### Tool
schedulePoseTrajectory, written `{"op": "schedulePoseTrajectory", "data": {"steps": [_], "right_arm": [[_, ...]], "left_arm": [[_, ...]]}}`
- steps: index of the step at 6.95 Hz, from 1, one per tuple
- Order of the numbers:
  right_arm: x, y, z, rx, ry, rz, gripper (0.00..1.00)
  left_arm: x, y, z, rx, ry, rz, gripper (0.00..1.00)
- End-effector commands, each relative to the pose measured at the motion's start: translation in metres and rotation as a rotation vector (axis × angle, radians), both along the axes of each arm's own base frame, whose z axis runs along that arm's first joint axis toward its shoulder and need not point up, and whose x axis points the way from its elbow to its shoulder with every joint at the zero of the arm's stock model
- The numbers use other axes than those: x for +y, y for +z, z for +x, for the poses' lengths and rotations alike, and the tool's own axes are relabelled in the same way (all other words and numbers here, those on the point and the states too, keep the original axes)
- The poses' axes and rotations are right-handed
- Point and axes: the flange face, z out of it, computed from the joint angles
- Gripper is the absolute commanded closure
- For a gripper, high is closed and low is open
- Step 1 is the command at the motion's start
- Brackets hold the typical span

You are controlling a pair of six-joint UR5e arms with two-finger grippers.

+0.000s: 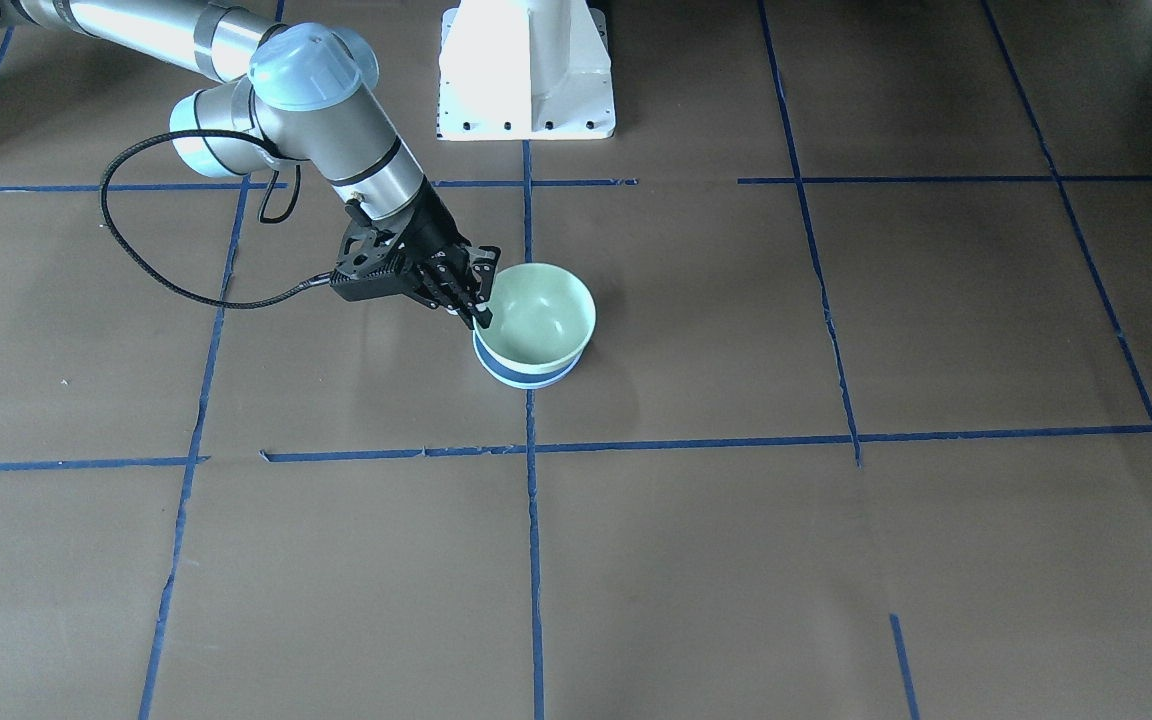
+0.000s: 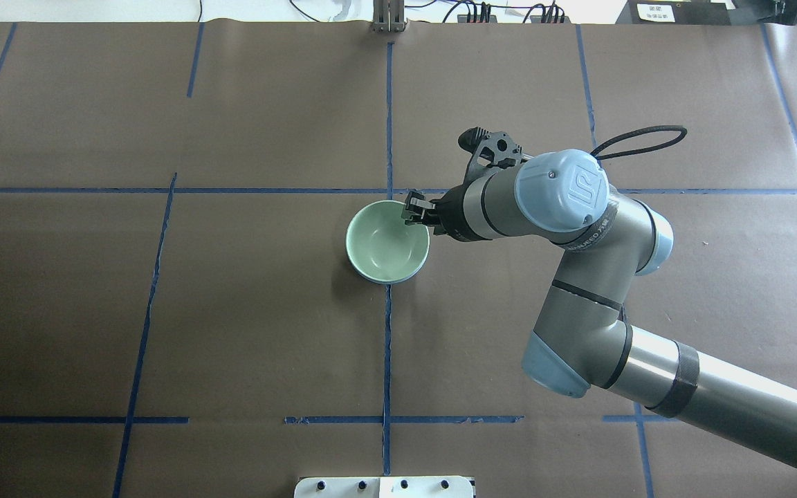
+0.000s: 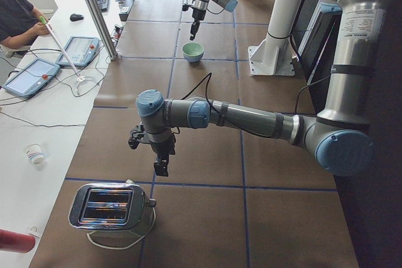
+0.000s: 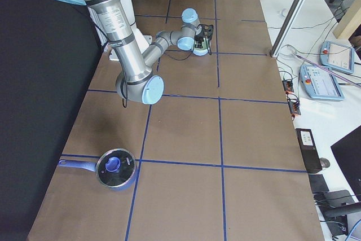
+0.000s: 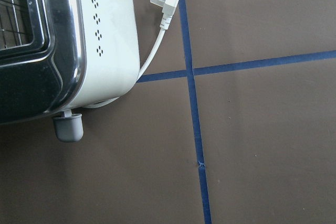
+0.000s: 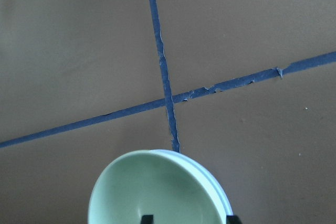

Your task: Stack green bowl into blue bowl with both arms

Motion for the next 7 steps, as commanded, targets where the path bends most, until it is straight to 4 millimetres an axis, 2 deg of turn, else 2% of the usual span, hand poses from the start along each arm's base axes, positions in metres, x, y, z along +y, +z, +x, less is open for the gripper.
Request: {"op": "schedulePoseTrajectory", "data": {"steps": [1,2,3,4,5,6,7], "right_arm": [[-0.015,0.001,0.021,0.025,0.029,-0.027,0.00],[-0.024,-0.004,0.051,0.086,0.028,-0.058,0.00],[-0.035,-0.002,0.096,0.159,-0.034,-0.019,0.00],[-0.050,0.022,0.147,0.222,-0.109,0.044,0.00],[-0.068,0.060,0.196,0.252,-0.173,0.083,0.00],[-0.077,0.105,0.244,0.292,-0.228,0.126,0.00],[-0.079,0.152,0.292,0.326,-0.271,0.155,0.00]], "left_arm": [[0.000,0.000,-0.001,0.000,0.000,0.003,0.00],[0.001,0.002,-0.008,0.002,-0.007,0.003,0.00],[0.006,0.006,-0.015,0.006,0.012,0.016,0.00],[0.008,0.012,-0.018,0.067,-0.001,-0.004,0.00],[0.011,0.031,-0.029,0.133,0.000,-0.023,0.00],[0.013,0.045,-0.040,0.145,0.009,-0.024,0.00],[0.014,0.048,-0.048,0.147,-0.007,-0.027,0.00]]}}
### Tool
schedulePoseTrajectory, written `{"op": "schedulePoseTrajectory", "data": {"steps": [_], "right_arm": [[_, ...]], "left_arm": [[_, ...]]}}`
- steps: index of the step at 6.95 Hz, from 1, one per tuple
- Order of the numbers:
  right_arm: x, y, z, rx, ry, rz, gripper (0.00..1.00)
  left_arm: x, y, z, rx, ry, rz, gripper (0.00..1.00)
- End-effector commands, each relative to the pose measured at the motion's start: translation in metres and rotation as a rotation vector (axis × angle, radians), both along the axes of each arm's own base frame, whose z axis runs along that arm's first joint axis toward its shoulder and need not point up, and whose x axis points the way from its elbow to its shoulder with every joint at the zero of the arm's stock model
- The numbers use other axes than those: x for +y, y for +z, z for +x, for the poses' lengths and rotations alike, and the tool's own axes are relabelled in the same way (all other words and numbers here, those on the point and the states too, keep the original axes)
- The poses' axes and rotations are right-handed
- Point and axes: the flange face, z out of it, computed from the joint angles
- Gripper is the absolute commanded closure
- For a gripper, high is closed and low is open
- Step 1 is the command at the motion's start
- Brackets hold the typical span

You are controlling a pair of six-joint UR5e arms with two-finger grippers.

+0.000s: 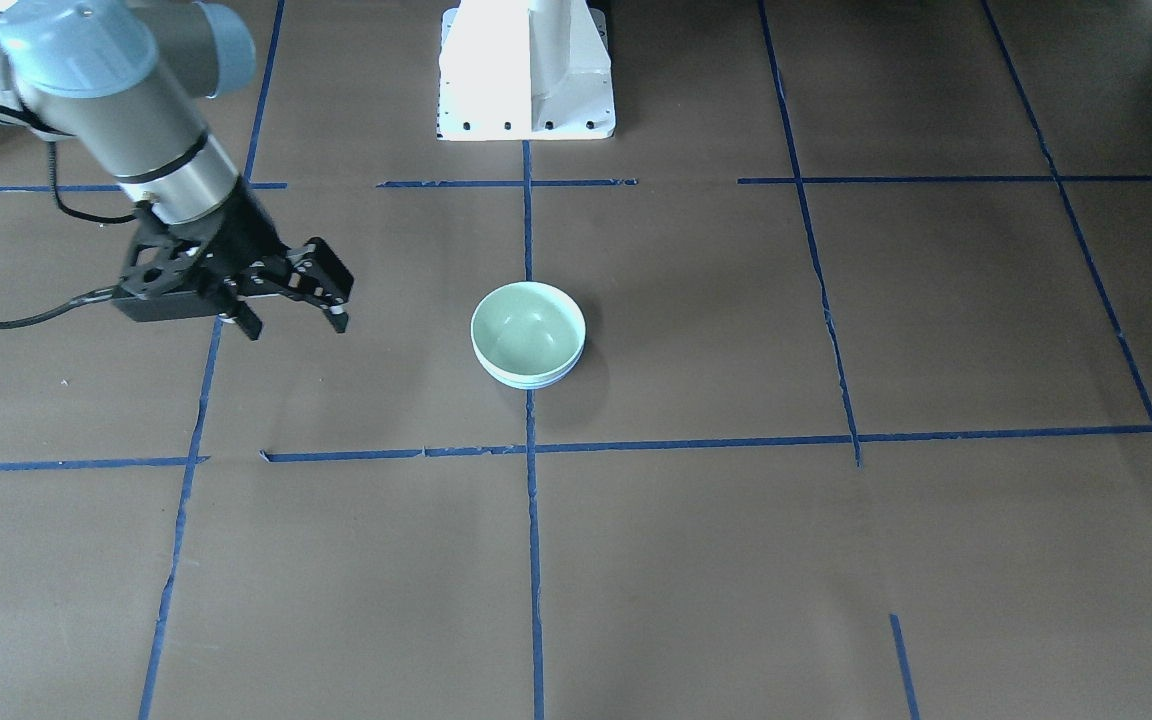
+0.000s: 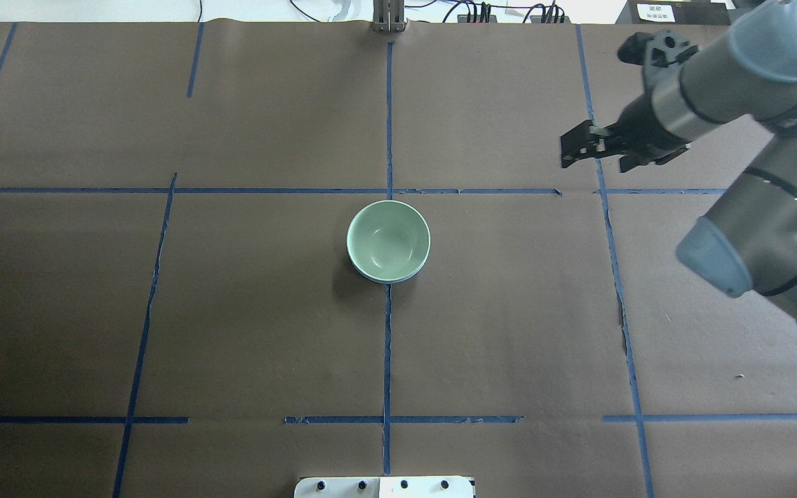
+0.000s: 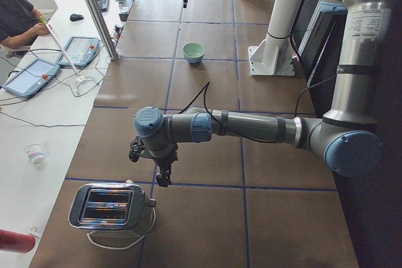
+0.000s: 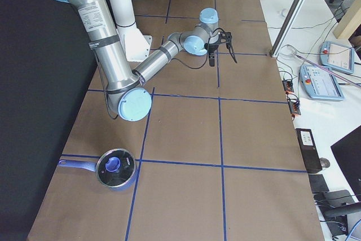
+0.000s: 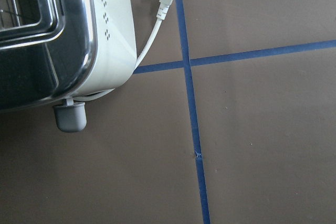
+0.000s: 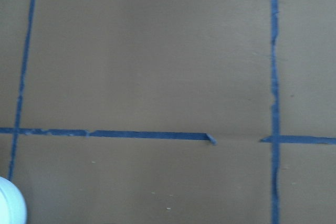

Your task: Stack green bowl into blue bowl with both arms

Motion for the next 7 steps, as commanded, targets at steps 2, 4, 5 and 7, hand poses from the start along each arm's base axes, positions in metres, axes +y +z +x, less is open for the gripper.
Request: {"op": "schedulePoseTrajectory", "data": {"steps": [2,4,5,7], "right_arm": [[0.008,0.138,0.164,0.039,-0.138,0.076,0.00],[0.065,0.234,0.253,0.102,-0.103,0.014,0.00],[0.066,0.235,0.257,0.112,-0.091,0.014,0.00],[0.069,0.248,0.296,0.137,-0.016,0.010,0.00]], "left_arm": [[0.004,0.010,-0.016,0.014,-0.021,-0.008,0.00],[0.004,0.010,-0.016,0.014,-0.020,0.008,0.00],[0.009,0.015,-0.016,0.014,-0.020,0.015,0.00],[0.013,0.021,-0.015,0.014,-0.020,0.009,0.00]]}}
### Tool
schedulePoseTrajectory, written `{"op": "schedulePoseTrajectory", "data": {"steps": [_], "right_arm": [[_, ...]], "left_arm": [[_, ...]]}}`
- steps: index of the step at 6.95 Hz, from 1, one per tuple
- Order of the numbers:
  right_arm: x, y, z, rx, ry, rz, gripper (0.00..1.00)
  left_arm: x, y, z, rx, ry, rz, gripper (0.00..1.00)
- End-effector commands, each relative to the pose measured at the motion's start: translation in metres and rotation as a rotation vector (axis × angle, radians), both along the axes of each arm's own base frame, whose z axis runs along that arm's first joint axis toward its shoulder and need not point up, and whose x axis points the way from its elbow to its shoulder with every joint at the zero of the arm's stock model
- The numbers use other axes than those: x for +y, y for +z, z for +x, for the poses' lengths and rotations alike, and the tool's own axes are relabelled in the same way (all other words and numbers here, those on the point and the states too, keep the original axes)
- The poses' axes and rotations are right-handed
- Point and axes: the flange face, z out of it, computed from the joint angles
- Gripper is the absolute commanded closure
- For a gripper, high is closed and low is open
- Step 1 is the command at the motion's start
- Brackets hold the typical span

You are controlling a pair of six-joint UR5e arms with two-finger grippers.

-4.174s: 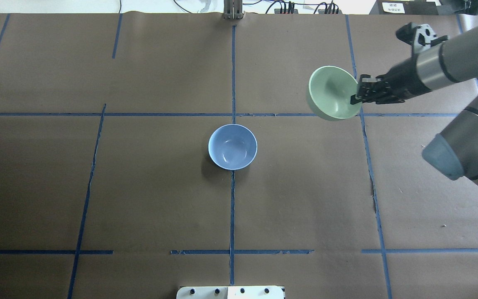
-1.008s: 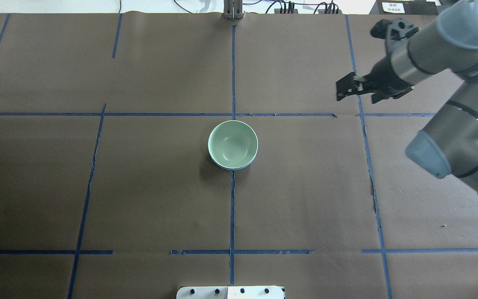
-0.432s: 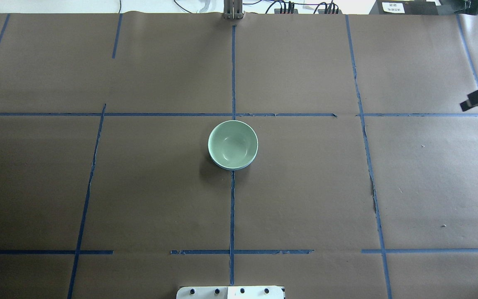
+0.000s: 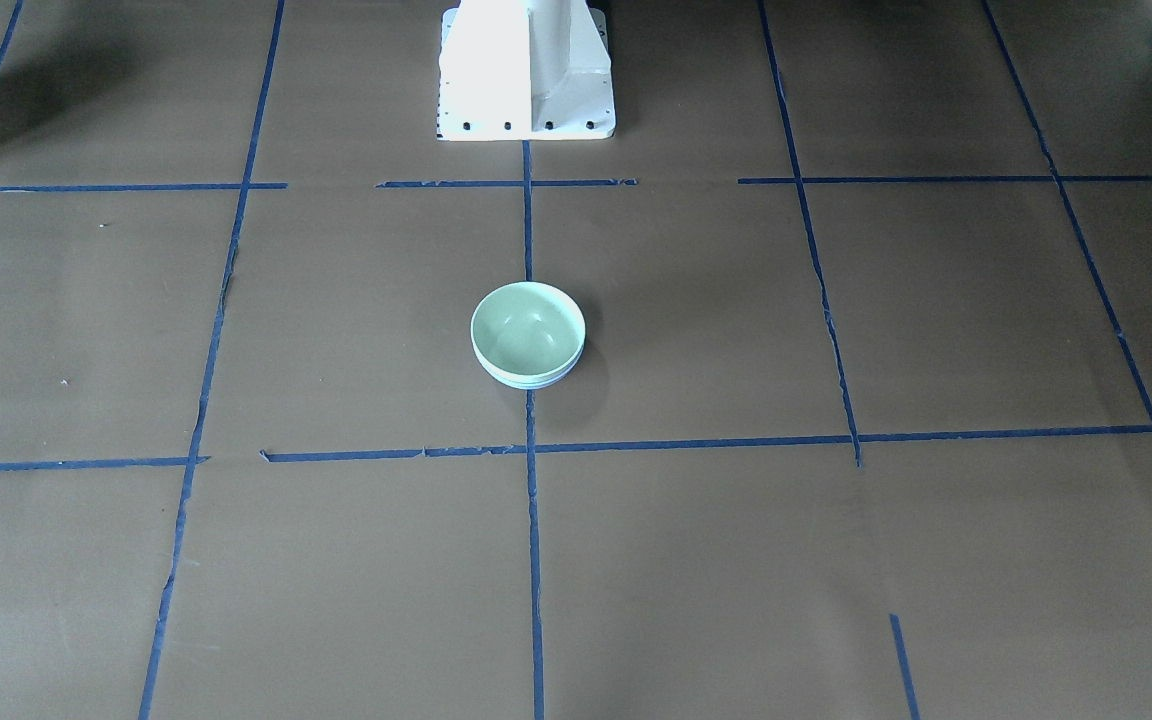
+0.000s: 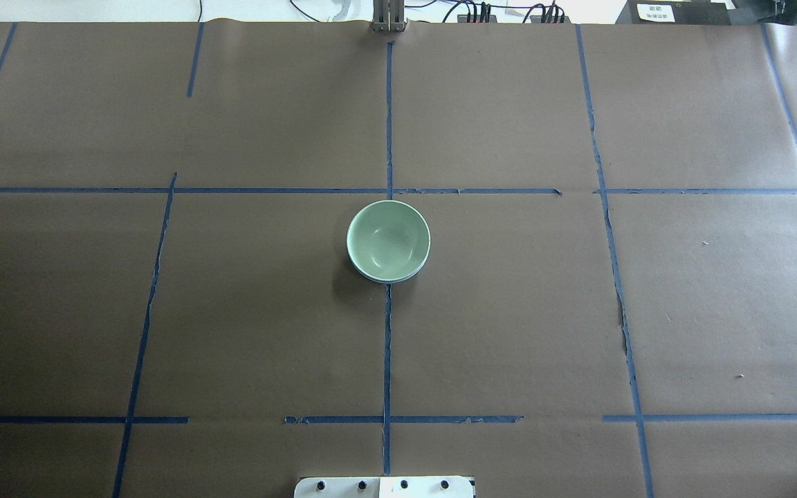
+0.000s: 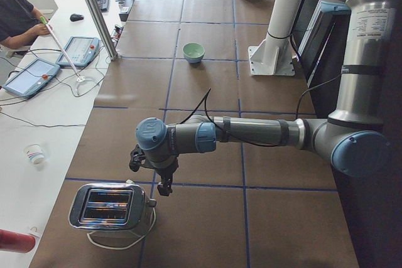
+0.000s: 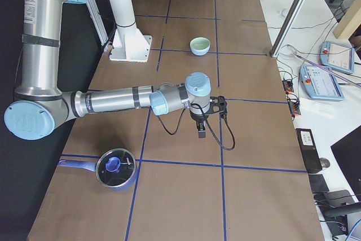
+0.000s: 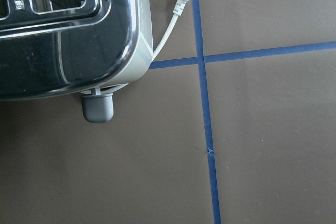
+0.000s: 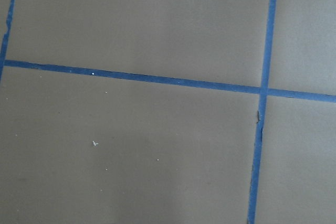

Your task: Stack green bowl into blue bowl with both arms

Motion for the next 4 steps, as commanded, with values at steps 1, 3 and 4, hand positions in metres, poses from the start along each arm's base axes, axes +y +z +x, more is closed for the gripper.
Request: {"op": "schedulePoseTrajectory", "data": {"steps": [1,3,4], "right_arm": [[0.003,0.042,0.053,-0.001,0.068,-0.036,0.00],[0.014,0.086,0.065,-0.030,0.002,-0.041,0.00],[0.017,0.091,0.064,-0.037,0.002,-0.090,0.00]], "left_arm": [[0.003,0.004,0.000,0.000,-0.001,-0.004,0.00],[0.003,0.004,0.001,0.000,0.001,-0.004,0.00],[0.005,0.006,0.000,0.000,-0.002,-0.011,0.00]]}}
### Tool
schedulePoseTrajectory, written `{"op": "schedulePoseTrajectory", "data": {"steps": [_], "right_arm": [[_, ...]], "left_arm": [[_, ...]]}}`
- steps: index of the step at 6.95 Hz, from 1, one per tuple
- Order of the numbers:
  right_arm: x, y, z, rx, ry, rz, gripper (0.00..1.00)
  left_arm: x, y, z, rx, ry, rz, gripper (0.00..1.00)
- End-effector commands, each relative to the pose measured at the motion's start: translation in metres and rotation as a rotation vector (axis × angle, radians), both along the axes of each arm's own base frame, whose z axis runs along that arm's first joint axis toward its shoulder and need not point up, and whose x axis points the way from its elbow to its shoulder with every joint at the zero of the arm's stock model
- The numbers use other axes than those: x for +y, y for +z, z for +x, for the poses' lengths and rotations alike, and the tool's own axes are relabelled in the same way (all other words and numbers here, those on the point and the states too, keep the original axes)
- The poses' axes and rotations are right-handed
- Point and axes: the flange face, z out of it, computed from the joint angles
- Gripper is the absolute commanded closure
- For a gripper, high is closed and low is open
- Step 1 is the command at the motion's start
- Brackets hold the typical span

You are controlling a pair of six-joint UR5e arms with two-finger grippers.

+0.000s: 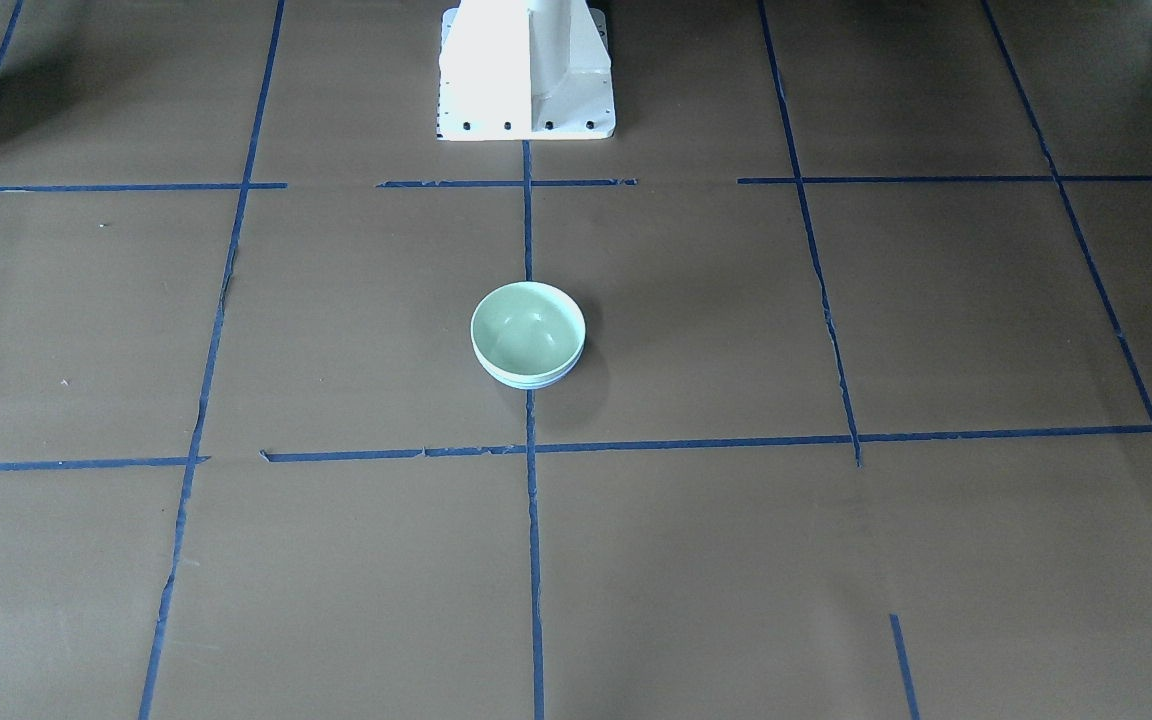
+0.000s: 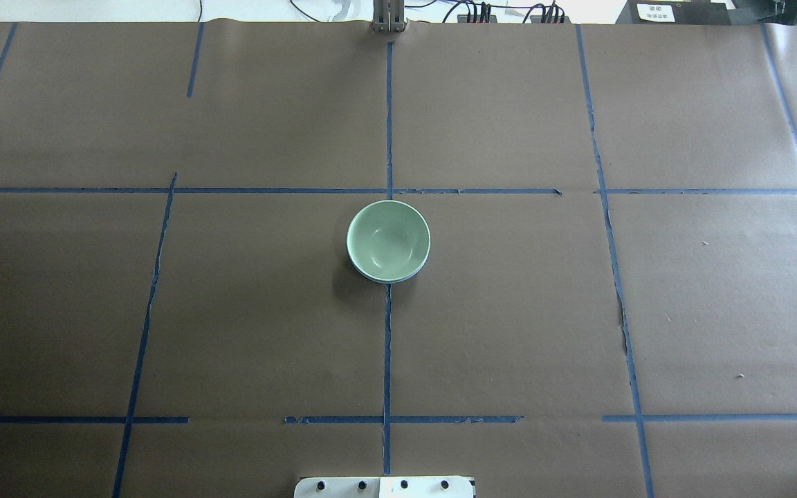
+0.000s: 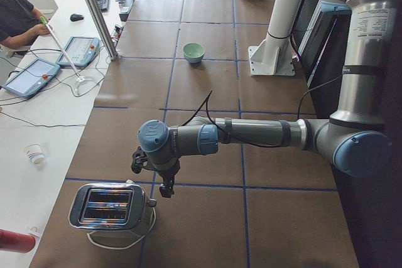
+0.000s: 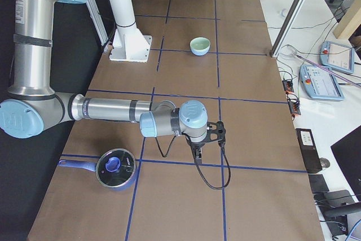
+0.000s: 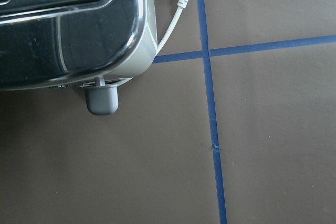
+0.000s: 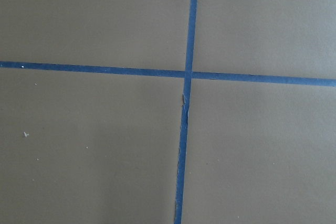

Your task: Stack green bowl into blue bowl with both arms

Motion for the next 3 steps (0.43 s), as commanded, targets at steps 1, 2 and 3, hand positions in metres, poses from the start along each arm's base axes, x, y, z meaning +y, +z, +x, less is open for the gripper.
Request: {"op": "schedulePoseTrajectory", "data": {"steps": [1,2,3], "right_arm": [[0.003,0.008,0.002,-0.020,-0.006,-0.096,0.00],[0.004,0.010,0.001,-0.019,-0.007,-0.120,0.00],[0.004,0.009,0.002,-0.019,-0.004,-0.119,0.00]], "left_arm": [[0.002,0.009,0.000,0.000,0.000,-0.020,0.00],[0.003,0.016,0.000,0.001,0.000,-0.035,0.00],[0.004,0.021,0.000,0.001,0.000,-0.046,0.00]]}}
